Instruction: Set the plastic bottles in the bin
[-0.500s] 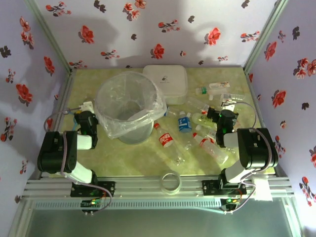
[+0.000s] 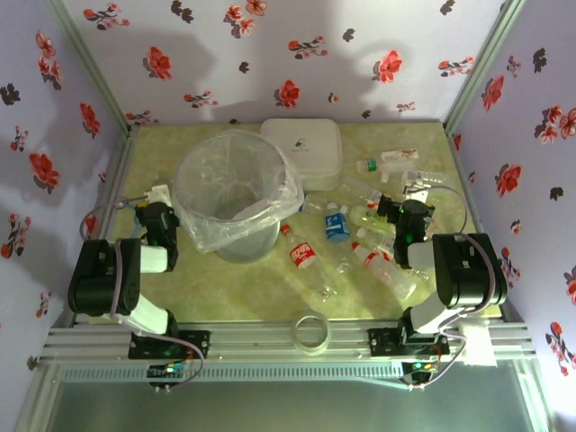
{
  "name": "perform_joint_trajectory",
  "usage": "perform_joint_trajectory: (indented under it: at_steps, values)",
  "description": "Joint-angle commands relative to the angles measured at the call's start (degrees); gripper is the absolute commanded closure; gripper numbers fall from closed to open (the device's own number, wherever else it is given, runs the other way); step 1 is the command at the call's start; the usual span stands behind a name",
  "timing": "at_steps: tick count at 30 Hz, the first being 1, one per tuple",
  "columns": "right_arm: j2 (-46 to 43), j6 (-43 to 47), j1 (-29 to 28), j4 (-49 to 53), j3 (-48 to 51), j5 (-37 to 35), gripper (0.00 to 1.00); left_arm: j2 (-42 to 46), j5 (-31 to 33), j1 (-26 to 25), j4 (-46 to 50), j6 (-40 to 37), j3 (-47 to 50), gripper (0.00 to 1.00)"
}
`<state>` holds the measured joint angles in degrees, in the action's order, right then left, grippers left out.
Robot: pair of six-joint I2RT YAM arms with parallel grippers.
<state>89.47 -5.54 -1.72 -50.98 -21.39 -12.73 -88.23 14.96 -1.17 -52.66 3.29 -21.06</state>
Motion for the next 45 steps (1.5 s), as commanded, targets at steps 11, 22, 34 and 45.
perform_joint_trajectory:
  at_steps: [11, 22, 34, 45]
  values:
    - [0.05, 0.09, 0.93, 1.06, -1.38, 1.96, 0.01, -0.45, 0.29, -0.06, -0.42, -0.04, -0.64, 0.00]
    - [-11.80, -0.88, 1.01, 22.52, -8.18, 0.00, 0.01, 12.70, 4.51, -0.06, 8.28, 1.43, 0.32, 0.00]
    - [-20.99, -3.32, 0.99, 91.75, -38.87, 10.17, 0.03, 48.54, 8.84, 0.65, 79.30, 22.95, -21.02, 0.03]
    - [-14.57, -14.97, -22.80, 95.83, -40.76, 16.55, 0.16, 54.15, -16.14, 0.55, 100.20, 30.66, -36.08, 0.05]
